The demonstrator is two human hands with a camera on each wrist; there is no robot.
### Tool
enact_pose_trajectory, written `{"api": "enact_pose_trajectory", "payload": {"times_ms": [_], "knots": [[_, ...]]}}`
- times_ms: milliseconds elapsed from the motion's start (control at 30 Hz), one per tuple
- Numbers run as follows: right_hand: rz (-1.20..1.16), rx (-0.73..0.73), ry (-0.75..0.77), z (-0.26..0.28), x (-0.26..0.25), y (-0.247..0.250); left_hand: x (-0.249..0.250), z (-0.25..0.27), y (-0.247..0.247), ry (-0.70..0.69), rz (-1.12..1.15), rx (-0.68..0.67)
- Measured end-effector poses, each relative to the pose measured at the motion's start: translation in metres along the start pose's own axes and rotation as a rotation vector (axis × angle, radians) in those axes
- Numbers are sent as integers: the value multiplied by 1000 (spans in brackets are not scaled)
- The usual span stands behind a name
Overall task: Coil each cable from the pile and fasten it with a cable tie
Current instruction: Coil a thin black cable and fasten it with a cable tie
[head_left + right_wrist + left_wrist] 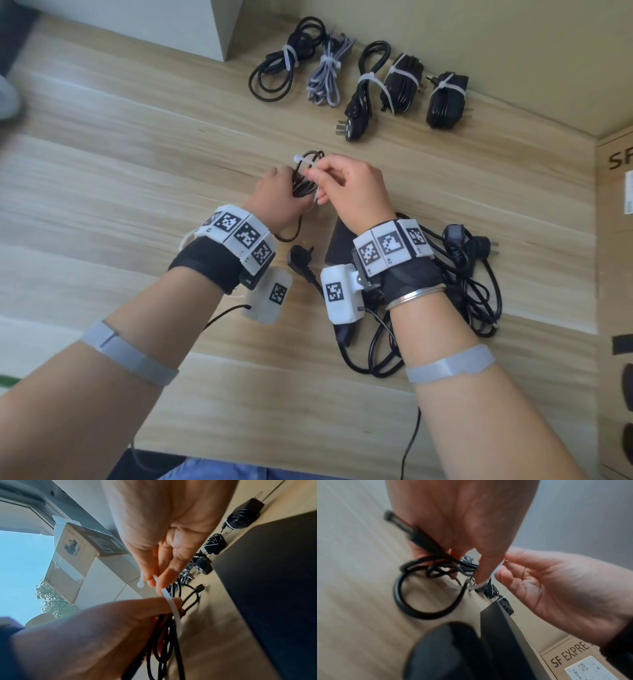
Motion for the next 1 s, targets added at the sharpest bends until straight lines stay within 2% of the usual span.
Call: {"api": "enact_pose_trajectory", "payload": {"times_ms": [200,367,500,667,1000], "knots": [[-1,8,-42,-1,8,-7,0,8,7,-142,76,-123],[20,-32,-56,-1,8,-7,-2,16,18,-270,67,-33],[95,-43,-26,2,10,-8,-5,12,18,-266,158,24],[59,-55,-53,3,10,-9,-6,8,16,-247,159,19],[66,-75,-17,2,12,-8,-7,4,18,-270,188,3]]}}
Point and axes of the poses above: each hand's wrist, its own z-axis away from the middle knuckle, its own y-axis out of the back of the hand, x = y × z, the point moved 3 cm from there along -z, towards the middle knuckle, and after that the axes turned 8 degrees about y, right-handed, at the moved point
